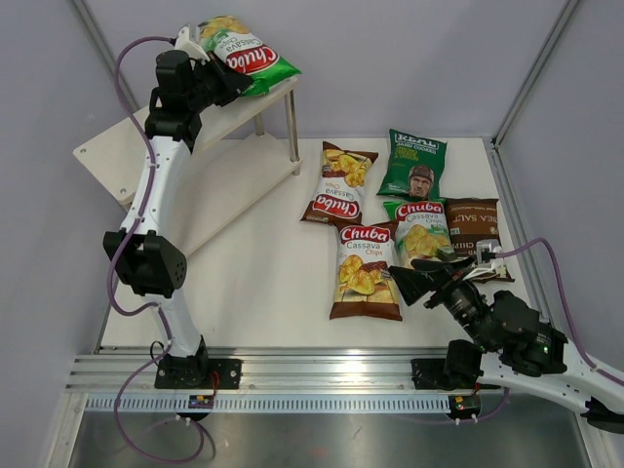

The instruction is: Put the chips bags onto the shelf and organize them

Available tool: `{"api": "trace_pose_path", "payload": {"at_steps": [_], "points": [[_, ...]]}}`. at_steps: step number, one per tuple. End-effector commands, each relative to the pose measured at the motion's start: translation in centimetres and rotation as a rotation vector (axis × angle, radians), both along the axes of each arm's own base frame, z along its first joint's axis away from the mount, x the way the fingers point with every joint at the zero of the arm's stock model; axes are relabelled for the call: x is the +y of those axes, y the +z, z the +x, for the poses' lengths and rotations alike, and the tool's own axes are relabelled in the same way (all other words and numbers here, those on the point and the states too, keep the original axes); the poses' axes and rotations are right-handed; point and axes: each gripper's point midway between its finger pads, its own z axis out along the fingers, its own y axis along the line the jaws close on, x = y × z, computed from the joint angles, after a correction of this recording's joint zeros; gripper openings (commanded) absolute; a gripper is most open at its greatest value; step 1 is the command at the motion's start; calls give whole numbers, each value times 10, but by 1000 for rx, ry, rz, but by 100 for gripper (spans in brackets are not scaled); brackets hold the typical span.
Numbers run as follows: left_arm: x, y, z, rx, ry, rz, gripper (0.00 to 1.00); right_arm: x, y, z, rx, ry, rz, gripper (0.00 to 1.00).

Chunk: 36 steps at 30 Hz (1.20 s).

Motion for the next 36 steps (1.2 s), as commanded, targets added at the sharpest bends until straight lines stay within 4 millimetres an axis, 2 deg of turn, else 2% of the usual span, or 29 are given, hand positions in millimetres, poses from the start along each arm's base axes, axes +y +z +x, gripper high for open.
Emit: {"api": "trace_pose_path", "payload": {"at_steps": [1,4,5,7,15,19,21,26,27,28,30,31,32,33,34,35,36], "points": [[-11,18,-2,-54,-43,-48,11,-9,6,4,5,-45,33,94],[-15,19,-4,-54,-52,-57,20,-11,3,5,11,-61,28,94],[-14,20,-5,-59,-46,-51,28,-12,3,5,11,-62,29,94],[-14,25,-9,-70,-48,-45,32,-12,2,6,13,-70,24,94],[2,26,-23,-70,27,9,82,-17,-5,12,23,-118,-27,99],[12,29,-30,-64,59,29,99,-17,-12,20,72,-178,-138,99],[18,35,-37,-72,74,34,99,-16,-21,22,100,-189,-211,100],[24,47,-56,-99,79,46,99,5,-37,30,155,-197,-392,100],[25,47,-60,-96,81,50,99,15,-46,31,174,-180,-443,99],[26,57,-70,-112,81,52,99,14,-46,38,195,-199,-454,100],[31,58,-80,-103,101,69,99,19,-56,51,247,-183,-486,99],[33,63,-87,-108,110,75,99,34,-74,50,315,-85,-498,100],[38,70,-100,-119,127,86,99,28,-75,71,337,-122,-453,100],[40,68,-108,-101,137,97,99,39,-84,71,369,-47,-438,99],[43,70,-117,-102,142,107,99,38,-91,77,385,-54,-436,99],[47,83,-137,-135,153,116,99,31,-93,87,396,-92,-423,100],[48,71,-144,-108,156,127,99,28,-95,92,404,-103,-423,99]]}}
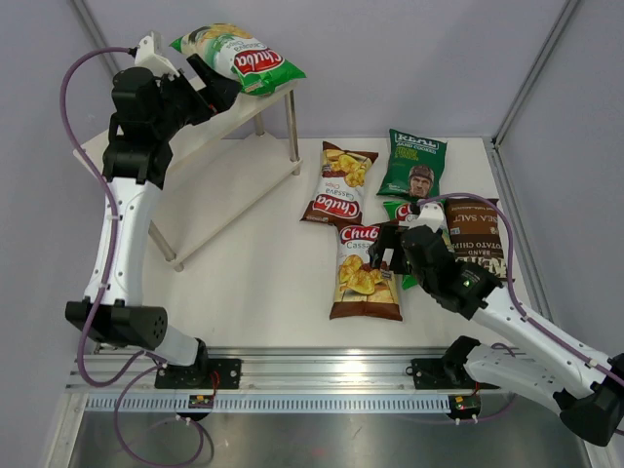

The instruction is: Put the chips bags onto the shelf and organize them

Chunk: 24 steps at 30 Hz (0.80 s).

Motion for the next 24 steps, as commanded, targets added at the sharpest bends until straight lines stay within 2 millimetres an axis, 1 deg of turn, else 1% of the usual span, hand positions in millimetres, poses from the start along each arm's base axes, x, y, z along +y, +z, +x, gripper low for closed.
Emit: {"api": "trace_pose_path", "payload": {"at_steps": [1,2,3,4,5,6,9,10,12,13,14,16,17,18,19,20,21,22,23,24], "points": [[17,15,-50,-44,51,62,99,21,1,9,37,107,106,99],[19,17,-61,-52,56,64,99,18,-2,13,51,102,114,99],[22,8,-79,-40,61,69,99,13,-5,23,61,91,144,99],[23,6,-91,-44,62,69,99,10,-9,24,79,90,155,100],[24,3,-99,-45,63,66,99,8,-8,29,74,86,174,99],[25,-9,-118,-37,62,67,99,1,-11,36,90,62,185,99],[23,-30,-142,-27,37,58,99,-14,-14,45,105,9,181,99],[22,-46,-155,-12,26,57,99,-25,-15,50,106,-29,179,100],[18,-61,-170,11,-7,59,99,-37,-15,54,107,-65,173,99],[17,-75,-180,30,-19,60,99,-52,-15,62,102,-112,173,100],[12,-82,-186,37,-52,62,99,-61,-14,66,96,-138,169,99],[10,-98,-198,66,-77,69,99,-71,-14,76,104,-160,191,99],[9,-106,-207,71,-91,79,99,-87,-13,85,94,-209,199,99],[9,-113,-213,87,-101,88,99,-93,-20,91,117,-226,199,100],[7,-118,-219,87,-121,105,99,-100,-19,95,121,-244,195,99],[8,-124,-227,84,-125,114,99,-113,-22,100,125,-275,178,99],[8,-134,-232,112,-133,123,99,-117,-31,103,149,-283,164,99],[8,-140,-236,114,-145,142,99,-123,-30,107,145,-292,157,99],[7,-143,-244,103,-161,147,99,-128,-33,108,148,-294,144,99],[6,-160,-245,137,-168,150,99,-141,-39,111,160,-330,143,99]]}}
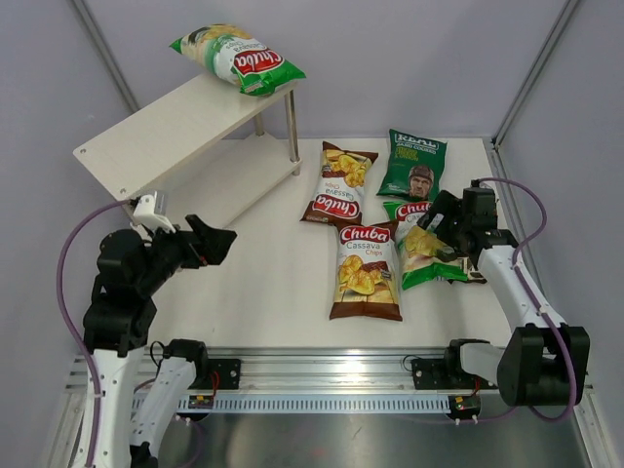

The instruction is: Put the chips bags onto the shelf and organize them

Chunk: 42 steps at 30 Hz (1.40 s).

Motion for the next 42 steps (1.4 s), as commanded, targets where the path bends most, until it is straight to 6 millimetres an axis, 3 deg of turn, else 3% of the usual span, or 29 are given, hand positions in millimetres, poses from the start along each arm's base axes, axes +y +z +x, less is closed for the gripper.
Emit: {"api": "trace_pose_path", "payload": {"at_steps": [1,7,15,19,21,24,29,33,37,42], "points": [[-7,-22,-20,-5,-93,51,99,-18,16,17,-57,3,-19,99],[-8,-67,-22,62,-118,73,99,-40,-5,10,-44,-65,-28,99],[-14,-65,-23,37,-150,55,99,-26,-48,-7,15,-53,57,94],[-15,-65,-25,27,-155,48,99,-10,-60,-10,12,-14,137,83],[-16,-64,-26,21,-159,46,99,-2,-65,-13,24,11,181,70],[-16,-63,-26,14,-157,45,99,5,-65,-16,14,23,218,59],[-16,-64,-26,21,-162,42,99,6,-53,-20,-33,1,241,43],[-20,-67,-25,40,-182,36,99,6,-31,-23,-86,-5,244,27],[-24,-67,-24,55,-208,21,99,5,-9,-23,-132,-10,238,23],[-41,-64,-22,65,-278,-82,99,6,33,-25,-219,-3,242,22]]}}
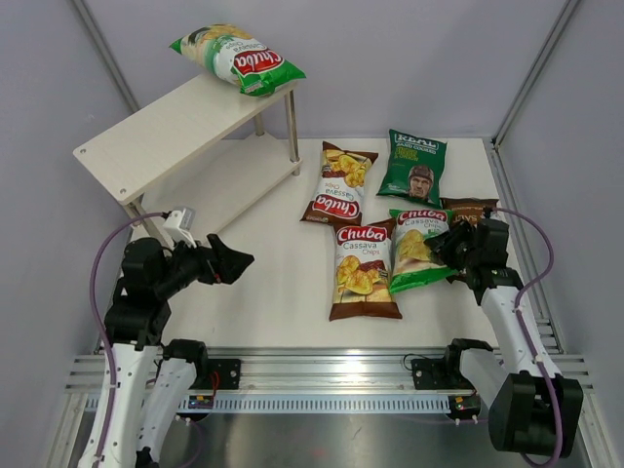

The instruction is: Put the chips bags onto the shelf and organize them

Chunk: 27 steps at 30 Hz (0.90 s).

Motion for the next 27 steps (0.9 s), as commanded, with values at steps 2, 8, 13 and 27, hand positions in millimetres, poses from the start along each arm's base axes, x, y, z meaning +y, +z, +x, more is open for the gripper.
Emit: {"api": "trace_pose_path", "payload": {"at_steps": [2,8,13,27], "points": [[-23,13,7,-40,-100,-132,99,5,69,10,-178,13,19,22],[-66,22,17,-24,-187,-219,99,12,115,9,-284,43,42,20],[-124,31,14,-12,-302,-300,99,33,161,8,-440,135,136,17],[-244,64,14,-13,-395,-457,99,65,232,-32,-705,275,401,16]]}}
